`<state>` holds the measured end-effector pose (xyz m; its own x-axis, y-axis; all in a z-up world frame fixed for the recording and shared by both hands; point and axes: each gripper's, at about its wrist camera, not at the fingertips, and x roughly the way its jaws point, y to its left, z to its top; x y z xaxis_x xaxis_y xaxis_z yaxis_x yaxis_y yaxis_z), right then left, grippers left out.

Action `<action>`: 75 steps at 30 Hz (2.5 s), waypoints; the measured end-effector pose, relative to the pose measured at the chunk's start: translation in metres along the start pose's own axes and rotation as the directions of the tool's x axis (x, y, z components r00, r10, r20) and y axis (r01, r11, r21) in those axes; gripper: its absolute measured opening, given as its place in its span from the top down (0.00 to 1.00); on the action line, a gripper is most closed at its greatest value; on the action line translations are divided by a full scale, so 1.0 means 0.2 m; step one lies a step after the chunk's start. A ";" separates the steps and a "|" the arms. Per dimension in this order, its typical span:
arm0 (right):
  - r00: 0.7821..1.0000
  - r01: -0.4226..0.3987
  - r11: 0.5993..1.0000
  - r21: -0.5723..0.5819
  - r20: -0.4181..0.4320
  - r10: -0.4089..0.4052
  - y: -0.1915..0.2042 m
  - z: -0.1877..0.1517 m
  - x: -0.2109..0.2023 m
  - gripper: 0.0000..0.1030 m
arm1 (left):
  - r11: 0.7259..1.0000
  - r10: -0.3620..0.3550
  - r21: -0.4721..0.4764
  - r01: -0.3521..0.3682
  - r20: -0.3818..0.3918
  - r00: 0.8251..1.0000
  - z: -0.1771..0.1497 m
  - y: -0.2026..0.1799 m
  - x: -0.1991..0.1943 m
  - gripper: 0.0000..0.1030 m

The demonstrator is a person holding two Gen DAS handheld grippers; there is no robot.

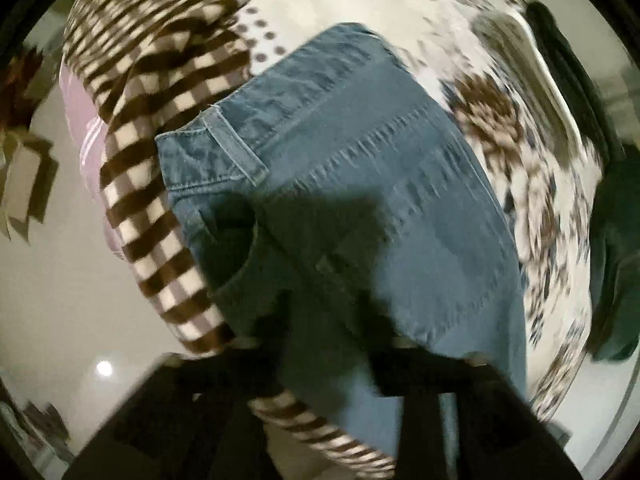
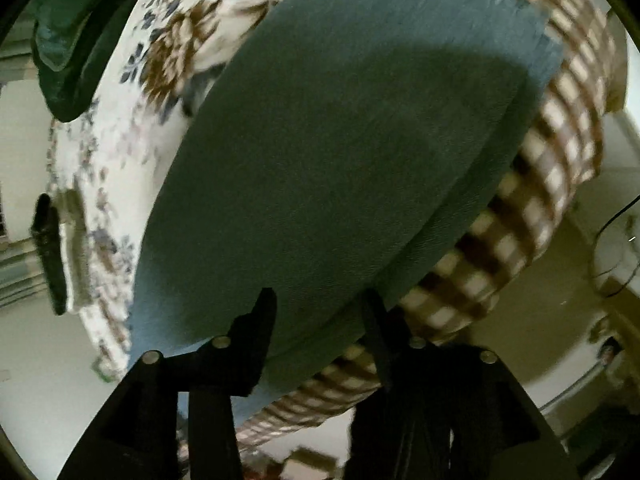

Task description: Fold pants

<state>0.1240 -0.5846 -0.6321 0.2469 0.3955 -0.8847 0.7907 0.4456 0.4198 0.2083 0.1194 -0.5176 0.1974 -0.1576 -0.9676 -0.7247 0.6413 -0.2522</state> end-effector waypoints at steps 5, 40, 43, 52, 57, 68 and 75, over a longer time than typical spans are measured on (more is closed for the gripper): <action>0.997 -0.073 0.995 0.074 -0.008 0.074 -0.02 -0.06 0.14 0.54 | 0.996 -0.009 -0.094 0.007 -0.016 1.000 0.07 0.08 0.13 0.55; 0.967 -0.043 0.986 0.159 0.255 0.001 -0.64 0.01 -0.50 0.55 | 0.881 0.148 0.417 -0.223 0.204 0.968 -0.27 -0.32 -0.14 0.33; 0.948 -0.031 0.983 0.182 0.318 -0.029 -0.71 0.15 -0.57 0.55 | 0.839 0.153 0.495 -0.227 0.186 0.971 -0.39 -0.45 -0.06 0.12; 0.899 0.152 0.975 0.161 0.386 -0.204 -0.62 0.43 -0.70 0.55 | 0.700 0.173 0.681 -0.214 0.129 0.976 -0.72 -0.95 0.21 0.12; 0.890 0.222 0.975 -0.013 0.412 -0.197 -0.34 0.62 -0.71 0.51 | 0.610 0.169 0.766 -0.203 0.125 0.978 -0.87 -1.19 0.29 0.12; 0.863 0.384 0.898 -0.213 0.428 -0.268 -0.12 0.79 -0.53 0.91 | 0.500 0.202 0.841 -0.206 0.119 0.972 -1.06 -1.41 0.44 0.12; 0.815 0.325 0.929 -0.176 0.550 -0.181 -0.20 0.66 -0.82 0.93 | 0.483 0.161 0.860 -0.167 0.100 0.982 -1.13 -1.48 0.43 0.12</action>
<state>0.1255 -0.7736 -0.5312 0.3661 -0.1998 -0.9089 0.7165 0.6837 0.1383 0.2920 -0.2537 -0.5291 0.1430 0.0238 -0.9894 0.1848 0.9815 0.0503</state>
